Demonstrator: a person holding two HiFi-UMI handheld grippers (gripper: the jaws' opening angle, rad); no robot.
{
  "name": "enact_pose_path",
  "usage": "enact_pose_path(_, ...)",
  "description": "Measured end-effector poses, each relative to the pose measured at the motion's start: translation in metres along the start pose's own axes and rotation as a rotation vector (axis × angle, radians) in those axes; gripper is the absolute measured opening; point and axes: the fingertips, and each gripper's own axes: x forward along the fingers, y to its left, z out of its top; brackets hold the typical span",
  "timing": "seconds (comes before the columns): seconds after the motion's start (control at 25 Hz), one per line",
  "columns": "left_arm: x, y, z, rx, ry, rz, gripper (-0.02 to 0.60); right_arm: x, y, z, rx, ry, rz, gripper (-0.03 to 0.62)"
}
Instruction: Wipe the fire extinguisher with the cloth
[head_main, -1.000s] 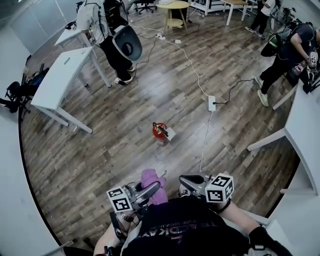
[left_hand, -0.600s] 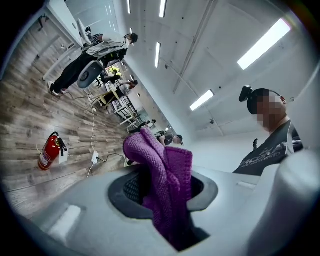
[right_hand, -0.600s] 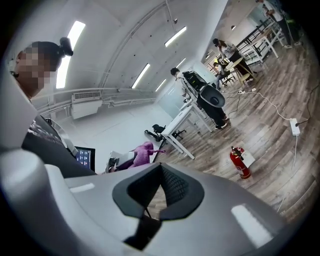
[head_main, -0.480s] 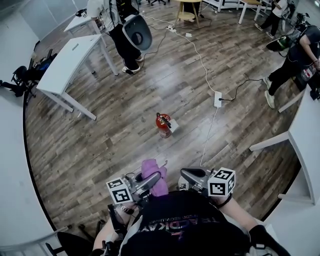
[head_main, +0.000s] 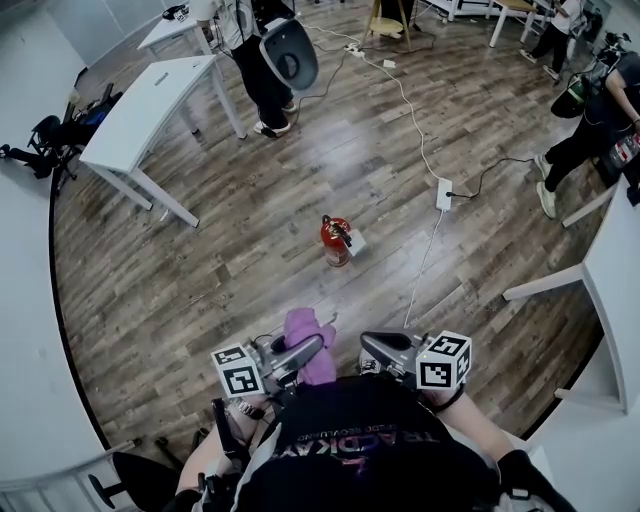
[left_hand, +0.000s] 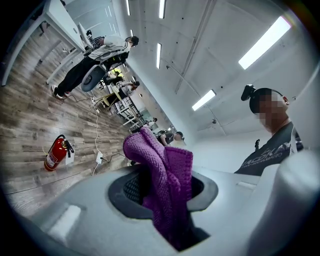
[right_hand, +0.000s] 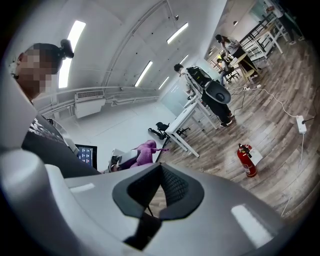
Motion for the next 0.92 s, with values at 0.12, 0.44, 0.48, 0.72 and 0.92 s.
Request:
enact_pose_path(0.12, -0.002, 0.003, -0.001, -0.010, 0.010, -0.006, 0.120, 0.004, 0.001, -0.002, 0.008, 0.000, -0.004, 0.005)
enact_pose_path(0.44, -0.006, 0.003, 0.000, -0.019, 0.025, -0.028, 0.120, 0.010, 0.006, -0.007, 0.010, 0.005, -0.019, 0.005)
enact_pose_path(0.48, -0.007, 0.003, 0.000, -0.021, 0.024, -0.031, 0.120, 0.011, 0.006, -0.007, 0.011, 0.003, -0.022, 0.005)
enact_pose_path(0.72, -0.010, 0.005, 0.003, -0.027, 0.012, -0.032, 0.120, 0.012, 0.007, -0.006, 0.006, -0.002, -0.026, 0.005)
enact_pose_path(0.92, -0.010, 0.008, 0.003, -0.038, 0.003, -0.033, 0.120, 0.012, 0.004, -0.005, 0.005, -0.004, -0.034, 0.005)
